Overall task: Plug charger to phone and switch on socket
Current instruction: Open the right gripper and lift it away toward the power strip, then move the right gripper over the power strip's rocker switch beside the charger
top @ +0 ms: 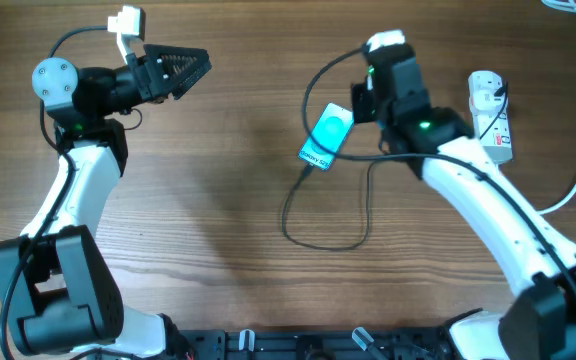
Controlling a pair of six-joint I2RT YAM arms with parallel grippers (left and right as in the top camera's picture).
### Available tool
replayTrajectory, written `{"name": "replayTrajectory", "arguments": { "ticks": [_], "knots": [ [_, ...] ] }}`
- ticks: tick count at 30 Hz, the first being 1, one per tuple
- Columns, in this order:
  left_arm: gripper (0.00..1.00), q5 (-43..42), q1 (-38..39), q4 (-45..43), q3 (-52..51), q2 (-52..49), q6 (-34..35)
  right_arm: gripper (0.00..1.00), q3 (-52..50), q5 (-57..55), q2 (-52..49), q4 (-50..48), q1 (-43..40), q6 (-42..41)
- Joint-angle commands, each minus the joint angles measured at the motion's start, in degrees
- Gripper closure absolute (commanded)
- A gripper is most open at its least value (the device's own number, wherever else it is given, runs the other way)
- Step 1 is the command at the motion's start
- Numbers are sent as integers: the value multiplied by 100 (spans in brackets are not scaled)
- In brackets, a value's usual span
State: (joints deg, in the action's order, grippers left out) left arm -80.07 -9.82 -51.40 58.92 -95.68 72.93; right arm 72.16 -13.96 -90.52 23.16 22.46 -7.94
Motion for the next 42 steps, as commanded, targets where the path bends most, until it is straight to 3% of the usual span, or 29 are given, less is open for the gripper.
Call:
{"name": "replayTrajectory", "arguments": {
  "ticks": [1,2,3,4,5,6,7,12,22,28,36,42],
  "knots": [
    [0,-68,-20,-20,17,118,-33,96,570,96,380,111,-411,-90],
    [0,-68,-20,-20,17,118,-33,93,597,96,433,92,-540,-96],
    [0,-68,-20,-20,17,118,-33,82,597,94,483,55,-686,-103],
    [0,-68,-20,-20,17,118,-33,59,597,94,505,35,-839,-103],
    [0,-68,-20,-20,17,118,-33,23,597,96,511,20,-1049,-105],
    [0,-68,-20,-20,17,118,-33,7,595,96,507,22,-1228,-109],
    [0,-68,-20,-20,17,118,-33,0,595,96,487,31,-1360,-116],
    [0,-68,-20,-17,17,118,-33,0,573,96,372,245,-2439,-118],
    [0,-68,-20,-20,17,118,-33,0,415,387,-105,487,-3807,-127],
    [0,-68,-20,-20,17,118,-33,0,407,378,-417,994,-4017,-118],
    [0,-68,-20,-20,17,118,-33,0,407,354,-946,940,-4061,-136],
    [0,-68,-20,-20,17,118,-33,0,407,358,-1443,955,-4266,-772]
  ]
}}
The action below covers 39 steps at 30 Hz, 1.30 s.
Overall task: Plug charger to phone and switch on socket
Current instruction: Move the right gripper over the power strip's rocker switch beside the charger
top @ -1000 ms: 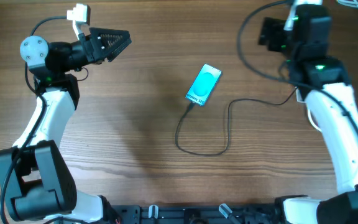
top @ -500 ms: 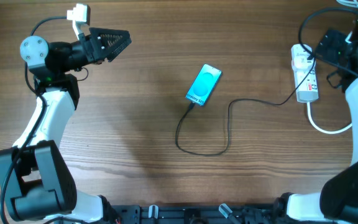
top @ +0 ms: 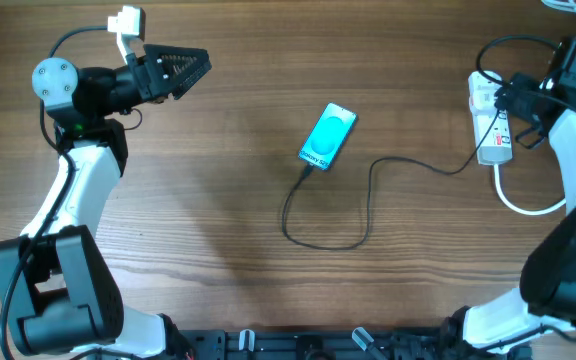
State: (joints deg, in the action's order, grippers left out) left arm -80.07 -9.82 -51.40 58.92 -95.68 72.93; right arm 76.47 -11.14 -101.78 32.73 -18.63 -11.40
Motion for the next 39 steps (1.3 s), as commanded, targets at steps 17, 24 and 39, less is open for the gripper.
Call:
{"name": "replayTrajectory", "arguments": {
  "ticks": [17,24,39],
  "knots": [
    [0,-68,-20,-20,17,118,-33,0,-24,1379,-940,-94,-968,-1023],
    [0,-68,-20,-20,17,118,-33,0,-24,1425,-946,-229,-1032,-809],
    [0,-68,-20,-20,17,118,-33,0,-26,1722,-1687,-503,-1021,-507]
  ]
}}
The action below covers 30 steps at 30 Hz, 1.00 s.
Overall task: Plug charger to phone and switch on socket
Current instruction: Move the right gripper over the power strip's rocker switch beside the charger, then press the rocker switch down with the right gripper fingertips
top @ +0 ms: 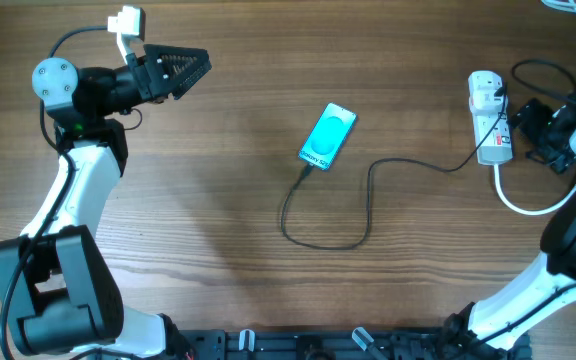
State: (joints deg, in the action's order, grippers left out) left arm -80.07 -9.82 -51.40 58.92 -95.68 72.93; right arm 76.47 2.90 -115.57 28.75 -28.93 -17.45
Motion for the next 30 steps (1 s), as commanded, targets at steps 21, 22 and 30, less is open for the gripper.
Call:
{"name": "replayTrajectory", "arguments": {
  "ticks": [21,22,30],
  "knots": [
    [0,-68,-20,-20,17,118,-33,0,-26,675,-501,-527,13,199],
    [0,-68,-20,-20,17,118,-33,0,-26,743,-501,-511,13,236],
    [0,-68,-20,-20,17,118,-33,0,-26,883,-501,-420,13,243]
  ]
}}
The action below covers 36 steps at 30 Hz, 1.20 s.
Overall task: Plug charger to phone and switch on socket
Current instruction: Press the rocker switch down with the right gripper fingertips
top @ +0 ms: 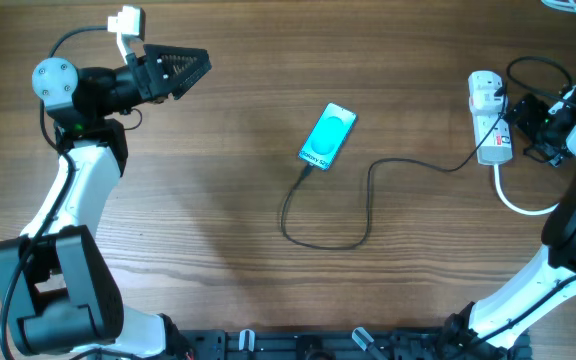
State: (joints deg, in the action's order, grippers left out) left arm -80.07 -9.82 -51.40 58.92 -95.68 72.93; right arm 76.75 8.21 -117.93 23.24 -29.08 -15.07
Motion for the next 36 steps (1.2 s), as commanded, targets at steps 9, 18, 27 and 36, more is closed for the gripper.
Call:
{"name": "replayTrajectory", "arguments": {
  "ticks": [9,18,27,36],
  "knots": [
    [0,-68,-20,-20,17,118,-33,0,-55,354,-264,302,31,7],
    [0,-68,-20,-20,17,118,-33,0,-55,350,-264,358,31,37],
    [0,-68,-20,-20,17,118,-33,0,-55,203,-264,149,28,157],
    [0,-68,-20,-20,17,118,-33,0,-44,-516,-262,144,42,310]
  ]
}}
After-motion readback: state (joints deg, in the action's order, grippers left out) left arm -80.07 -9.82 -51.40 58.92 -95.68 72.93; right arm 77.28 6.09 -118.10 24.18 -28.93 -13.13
